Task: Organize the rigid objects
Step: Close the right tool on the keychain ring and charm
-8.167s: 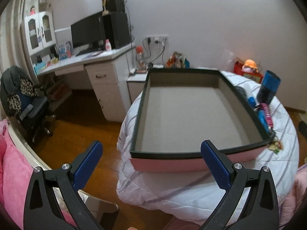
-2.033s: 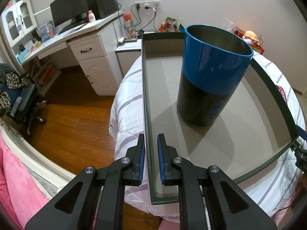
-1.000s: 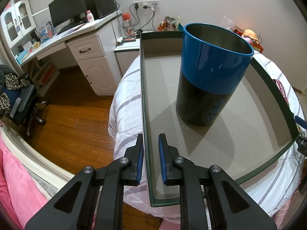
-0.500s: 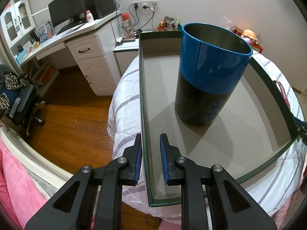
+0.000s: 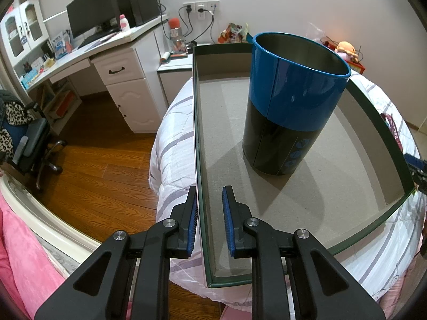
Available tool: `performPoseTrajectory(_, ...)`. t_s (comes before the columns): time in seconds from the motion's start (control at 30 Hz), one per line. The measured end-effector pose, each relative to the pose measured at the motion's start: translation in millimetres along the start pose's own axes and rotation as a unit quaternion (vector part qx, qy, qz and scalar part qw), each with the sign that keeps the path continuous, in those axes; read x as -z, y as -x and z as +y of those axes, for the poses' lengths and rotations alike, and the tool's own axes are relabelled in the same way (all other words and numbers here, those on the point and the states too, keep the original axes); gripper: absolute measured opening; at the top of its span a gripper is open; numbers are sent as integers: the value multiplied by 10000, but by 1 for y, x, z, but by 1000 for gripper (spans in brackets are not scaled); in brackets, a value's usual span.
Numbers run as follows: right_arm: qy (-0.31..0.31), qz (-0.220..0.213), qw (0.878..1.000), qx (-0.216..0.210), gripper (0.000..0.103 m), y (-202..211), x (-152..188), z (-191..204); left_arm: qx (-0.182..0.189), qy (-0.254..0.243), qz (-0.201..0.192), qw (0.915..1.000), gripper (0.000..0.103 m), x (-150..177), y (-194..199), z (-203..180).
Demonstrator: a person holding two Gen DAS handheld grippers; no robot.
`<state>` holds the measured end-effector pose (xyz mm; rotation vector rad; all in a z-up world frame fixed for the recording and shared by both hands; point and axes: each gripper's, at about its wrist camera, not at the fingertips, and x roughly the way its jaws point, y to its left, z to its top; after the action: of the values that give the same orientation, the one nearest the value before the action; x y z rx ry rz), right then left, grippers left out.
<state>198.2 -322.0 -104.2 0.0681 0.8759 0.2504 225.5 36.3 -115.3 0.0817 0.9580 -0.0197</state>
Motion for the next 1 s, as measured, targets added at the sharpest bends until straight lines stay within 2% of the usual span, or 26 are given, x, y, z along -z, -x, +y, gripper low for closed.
performPoseTrajectory(0.13,247,-23,9997,42,62,-2,-1,5,5,3,1,10000,17,0,0,0)
performPoseTrajectory(0.17,302,-39,9995,9,49,-2,-1,7,5,9,2,10000,17,0,0,0)
performPoseTrajectory(0.2,331,-45,9994,-29,41,-2,0,8,2,9,0,10000,17,0,0,0)
performPoseTrajectory(0.37,306,-49,9994,-118,23,4,5,10,5,8,0,10000,18,0,0,0)
performPoseTrajectory(0.47,197,-99,9990,-390,23,10,9,10,5,6,0,10000,18,0,0,0)
performPoseTrajectory(0.73,212,135,9983,-535,23,30,31,19,14,19,6,10000,18,-1,0,0)
performPoseTrajectory(0.83,198,62,9996,-214,24,32,31,20,15,15,7,10000,18,-1,0,0)
performPoseTrajectory(0.93,6,113,9999,-99,37,25,28,17,18,12,8,10000,19,-1,0,0)
performPoseTrajectory(1.0,36,122,9999,-77,57,20,25,22,23,23,14,10000,19,0,0,0)
